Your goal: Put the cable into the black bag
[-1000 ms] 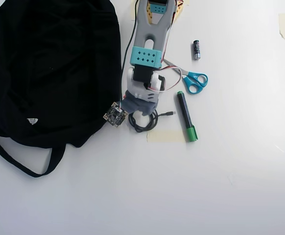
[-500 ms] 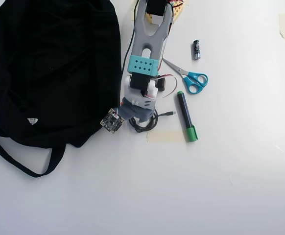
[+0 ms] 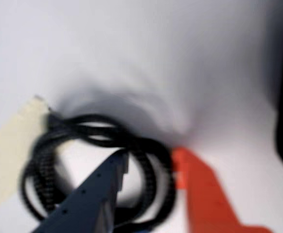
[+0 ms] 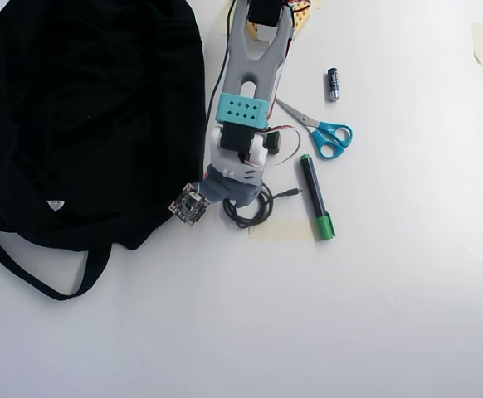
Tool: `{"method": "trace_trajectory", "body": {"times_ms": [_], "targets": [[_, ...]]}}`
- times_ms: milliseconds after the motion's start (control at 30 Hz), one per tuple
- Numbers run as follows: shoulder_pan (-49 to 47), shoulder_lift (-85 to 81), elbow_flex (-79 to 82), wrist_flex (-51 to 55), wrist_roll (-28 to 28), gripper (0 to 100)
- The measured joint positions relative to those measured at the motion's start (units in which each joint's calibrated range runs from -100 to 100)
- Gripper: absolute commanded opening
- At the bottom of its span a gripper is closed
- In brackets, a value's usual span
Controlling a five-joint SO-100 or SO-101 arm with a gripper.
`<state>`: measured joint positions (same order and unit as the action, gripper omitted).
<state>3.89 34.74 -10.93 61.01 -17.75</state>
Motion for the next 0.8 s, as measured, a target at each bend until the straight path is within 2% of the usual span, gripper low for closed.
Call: {"method": "trace_trajectory", "body": {"times_ms": [100,533,800], "targets": [[-0.15,0.17,0.08,0.00,0.00,2],[-1.03,0.17,0.08,0.34,0.00,2],[-2.65,0.42,-6.37,11.76,0.39,2]]}}
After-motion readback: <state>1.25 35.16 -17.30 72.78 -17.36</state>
